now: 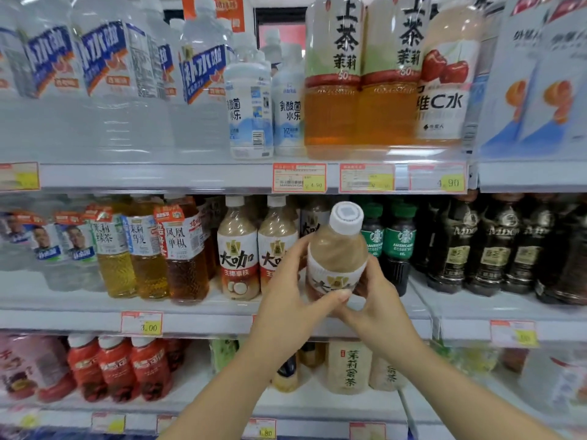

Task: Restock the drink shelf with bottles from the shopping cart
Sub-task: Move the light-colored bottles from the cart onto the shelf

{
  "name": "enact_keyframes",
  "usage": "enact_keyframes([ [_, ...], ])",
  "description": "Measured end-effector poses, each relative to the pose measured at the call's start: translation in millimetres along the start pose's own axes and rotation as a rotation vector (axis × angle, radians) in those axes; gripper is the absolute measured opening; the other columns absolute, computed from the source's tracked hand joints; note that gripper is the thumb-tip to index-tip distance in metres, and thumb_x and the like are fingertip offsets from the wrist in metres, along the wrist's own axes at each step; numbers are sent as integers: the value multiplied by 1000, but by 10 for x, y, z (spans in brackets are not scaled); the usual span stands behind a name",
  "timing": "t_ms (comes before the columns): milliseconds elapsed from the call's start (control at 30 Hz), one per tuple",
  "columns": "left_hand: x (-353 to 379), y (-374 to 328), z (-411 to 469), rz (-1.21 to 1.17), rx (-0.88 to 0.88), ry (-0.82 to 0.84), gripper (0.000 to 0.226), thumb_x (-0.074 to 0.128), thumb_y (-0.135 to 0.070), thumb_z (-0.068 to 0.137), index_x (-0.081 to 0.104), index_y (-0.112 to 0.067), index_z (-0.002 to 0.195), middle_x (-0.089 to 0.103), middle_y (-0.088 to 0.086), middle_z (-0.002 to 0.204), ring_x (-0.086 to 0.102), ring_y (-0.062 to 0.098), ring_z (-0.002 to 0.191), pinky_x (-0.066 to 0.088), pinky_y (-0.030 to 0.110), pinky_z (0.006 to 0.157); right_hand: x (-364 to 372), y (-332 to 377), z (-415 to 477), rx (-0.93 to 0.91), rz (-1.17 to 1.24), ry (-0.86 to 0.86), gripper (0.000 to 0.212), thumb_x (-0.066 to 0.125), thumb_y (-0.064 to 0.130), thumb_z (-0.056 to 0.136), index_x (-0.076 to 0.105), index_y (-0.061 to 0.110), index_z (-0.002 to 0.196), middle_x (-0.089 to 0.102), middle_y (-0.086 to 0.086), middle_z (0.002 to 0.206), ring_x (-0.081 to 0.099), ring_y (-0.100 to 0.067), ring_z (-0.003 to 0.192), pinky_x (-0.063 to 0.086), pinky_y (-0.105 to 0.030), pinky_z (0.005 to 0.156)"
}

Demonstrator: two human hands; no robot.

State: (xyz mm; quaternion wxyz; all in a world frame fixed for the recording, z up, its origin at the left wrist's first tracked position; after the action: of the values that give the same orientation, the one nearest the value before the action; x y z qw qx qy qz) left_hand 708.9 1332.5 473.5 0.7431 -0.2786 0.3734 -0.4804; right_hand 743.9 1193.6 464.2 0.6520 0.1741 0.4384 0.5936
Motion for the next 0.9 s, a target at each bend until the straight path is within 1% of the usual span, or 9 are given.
enact_keyframes([
  [67,-110,111,-1,207,36,22,62,72,-37,77,40,-41,130,43,-30,130,38,-13,121,31,10,100,20,-101,41,20,-71,-33,73,78,19,73,36,33,130,55,24,118,54,6,109,46,-12,88],
  [133,-252,281,-45,380,40,-24,51,65,-36,83,44,-37,129,40,-28,126,36,-15,117,27,6,99,54,-176,108,53,-115,-45,77,78,17,72,33,31,134,55,17,123,53,1,113,46,-20,93],
  [200,-386,486,-108,490,13,-78,39,62,-27,87,53,-30,125,43,-22,121,41,-4,114,34,20,102,98,-202,204,79,-140,-38,80,76,14,73,31,26,136,53,15,123,51,-2,112,44,-22,92],
  [300,-533,761,-175,621,-2,-121,31,64,-19,85,61,-24,115,49,-16,114,49,8,109,44,37,97,181,-254,372,129,-179,-14,79,74,8,72,29,16,137,55,6,120,51,-8,109,39,-21,87],
  [400,-634,894,-189,676,-9,-145,28,63,-23,83,63,-24,111,54,-12,111,52,15,106,45,41,94,277,-350,508,239,-183,2,76,73,4,73,29,8,136,55,-6,125,52,-20,117,38,-22,87],
  [533,-680,973,-171,718,-32,-116,33,66,-23,83,63,-25,116,57,-9,114,49,16,108,43,35,95,392,-468,675,334,-160,-5,71,70,2,76,28,5,133,53,-8,124,51,-20,115,37,-23,87],
  [667,-692,1026,-171,724,-56,-126,30,67,-23,82,65,-25,112,58,-9,113,48,17,107,38,35,94,508,-555,862,412,-153,-9,80,69,2,76,18,1,138,50,-16,126,50,-27,117,42,-30,91],
  [767,-693,1099,-180,733,-58,-115,27,68,-22,81,66,-24,108,61,-8,109,54,18,103,34,40,102,571,-565,927,467,-233,-36,92,69,9,78,6,-2,143,35,-25,136,36,-35,127,35,-41,104],
  [900,-717,1143,-183,731,-52,-88,26,69,-24,81,67,-24,107,64,-9,106,57,17,101,30,39,107,637,-517,915,467,-286,-85,93,64,9,83,-6,-3,144,22,-28,142,29,-39,131,30,-42,106],
])
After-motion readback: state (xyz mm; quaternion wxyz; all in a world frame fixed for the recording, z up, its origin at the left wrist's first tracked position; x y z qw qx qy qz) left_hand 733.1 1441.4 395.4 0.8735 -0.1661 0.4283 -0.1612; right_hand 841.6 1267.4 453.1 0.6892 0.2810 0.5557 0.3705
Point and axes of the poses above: each hand's wrist, its own z-axis towards the middle knuckle, its own x-axis out of the palm, y = z × x, the point moved 1 cm from there along z, towards the middle knuckle
